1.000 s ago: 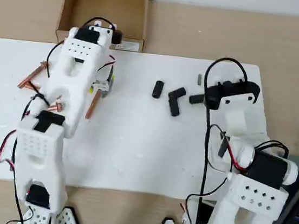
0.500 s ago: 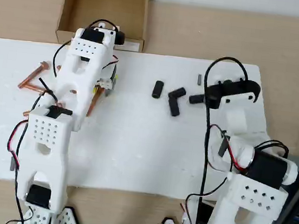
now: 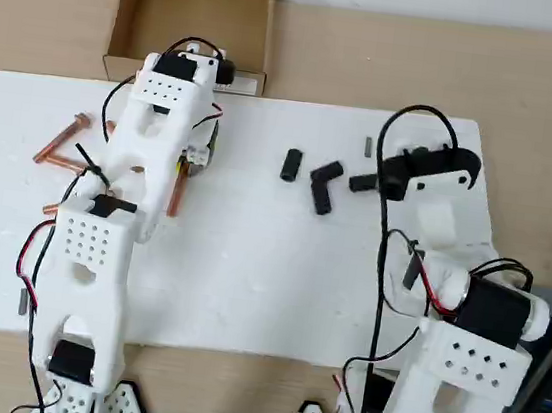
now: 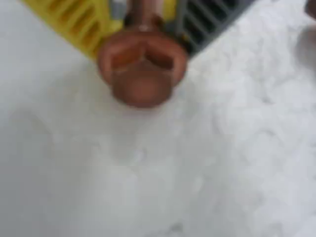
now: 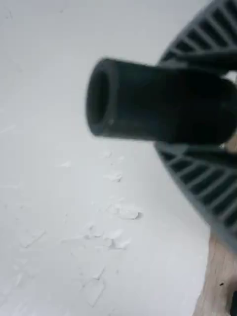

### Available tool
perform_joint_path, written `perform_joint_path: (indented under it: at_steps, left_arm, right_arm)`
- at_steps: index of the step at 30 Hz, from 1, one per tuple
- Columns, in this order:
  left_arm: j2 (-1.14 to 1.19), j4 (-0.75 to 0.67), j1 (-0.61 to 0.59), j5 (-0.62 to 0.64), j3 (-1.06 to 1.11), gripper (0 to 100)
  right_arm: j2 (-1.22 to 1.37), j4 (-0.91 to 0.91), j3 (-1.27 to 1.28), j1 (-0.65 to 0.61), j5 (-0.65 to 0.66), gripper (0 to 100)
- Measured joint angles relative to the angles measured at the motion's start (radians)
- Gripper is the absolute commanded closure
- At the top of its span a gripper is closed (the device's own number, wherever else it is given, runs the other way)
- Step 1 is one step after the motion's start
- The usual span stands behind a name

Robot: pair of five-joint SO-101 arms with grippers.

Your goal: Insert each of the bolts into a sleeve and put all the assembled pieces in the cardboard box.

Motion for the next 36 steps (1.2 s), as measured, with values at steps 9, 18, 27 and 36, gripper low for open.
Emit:
perform_joint_path:
  at_steps: [9,18,27,36]
  left_arm:
    - [0.005,0.103,-0.005,-0.002,-0.044,99]
    - [-0.244,0.166,0.003,-0.028,-0.095,99]
    - [-0.591,0.169,0.008,-0.026,0.121,99]
    - [-1.003,0.155,0.008,0.041,0.419,99]
  right_arm:
    - [0.0,0.011,0.0,0.0,0.0,98.8]
    - [-0.002,0.064,-0.061,0.0,0.0,98.8]
    - [-0.04,0.1,-0.189,0.0,0.0,98.8]
    - [-0.284,0.1,-0.193,0.0,-0.114,98.9]
